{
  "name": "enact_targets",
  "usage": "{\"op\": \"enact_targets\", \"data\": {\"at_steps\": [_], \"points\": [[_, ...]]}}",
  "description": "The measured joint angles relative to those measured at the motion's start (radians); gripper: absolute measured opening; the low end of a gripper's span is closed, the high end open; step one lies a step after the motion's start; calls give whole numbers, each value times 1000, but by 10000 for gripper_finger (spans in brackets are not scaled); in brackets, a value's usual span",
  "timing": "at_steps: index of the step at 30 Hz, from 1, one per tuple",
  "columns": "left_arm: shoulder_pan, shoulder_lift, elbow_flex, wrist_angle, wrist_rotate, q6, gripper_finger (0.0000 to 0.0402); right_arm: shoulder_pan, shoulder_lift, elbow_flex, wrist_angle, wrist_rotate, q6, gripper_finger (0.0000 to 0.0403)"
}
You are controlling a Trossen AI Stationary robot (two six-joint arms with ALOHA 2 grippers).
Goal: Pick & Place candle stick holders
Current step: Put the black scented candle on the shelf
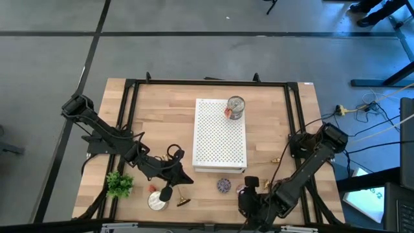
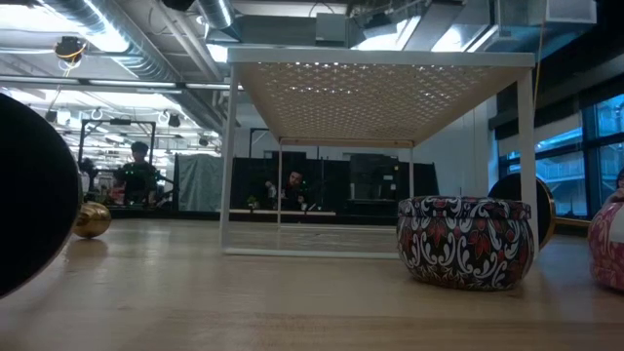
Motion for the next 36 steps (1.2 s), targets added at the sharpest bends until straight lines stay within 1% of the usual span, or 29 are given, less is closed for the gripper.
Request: {"op": "enact_targets", "data": {"at_steps": [6, 10, 14, 16, 18, 21, 23, 27, 31, 36], "points": [[-15, 0, 0, 0, -5, 0, 2, -11, 54, 0, 59, 46, -101, 257], [-28, 0, 0, 0, -6, 0, 5, -41, 89, 0, 68, 53, -107, 296], [-38, 0, 0, 0, -29, 0, 3, -69, 102, 0, 90, 52, -106, 321], [-41, 0, 0, 0, -31, 0, 2, -80, 102, 0, 93, 54, -83, 327], [-41, 0, 0, 0, -31, 0, 2, -90, 102, 0, 89, 68, -25, 328], [-41, 0, 0, 0, -31, 0, 5, -117, 102, 0, 88, 66, 135, 328], [-41, 0, 0, 0, -31, 0, 5, -136, 102, 0, 87, 51, 219, 328], [-41, 0, 0, 0, -31, 0, 2, -158, 102, 1, 86, 0, 329, 328], [-41, 0, 0, 0, -31, 0, 4, -169, 102, 1, 83, -11, 392, 328], [-41, 0, 0, 0, -30, 0, 4, -178, 105, 1, 78, -4, 395, 328]]}}
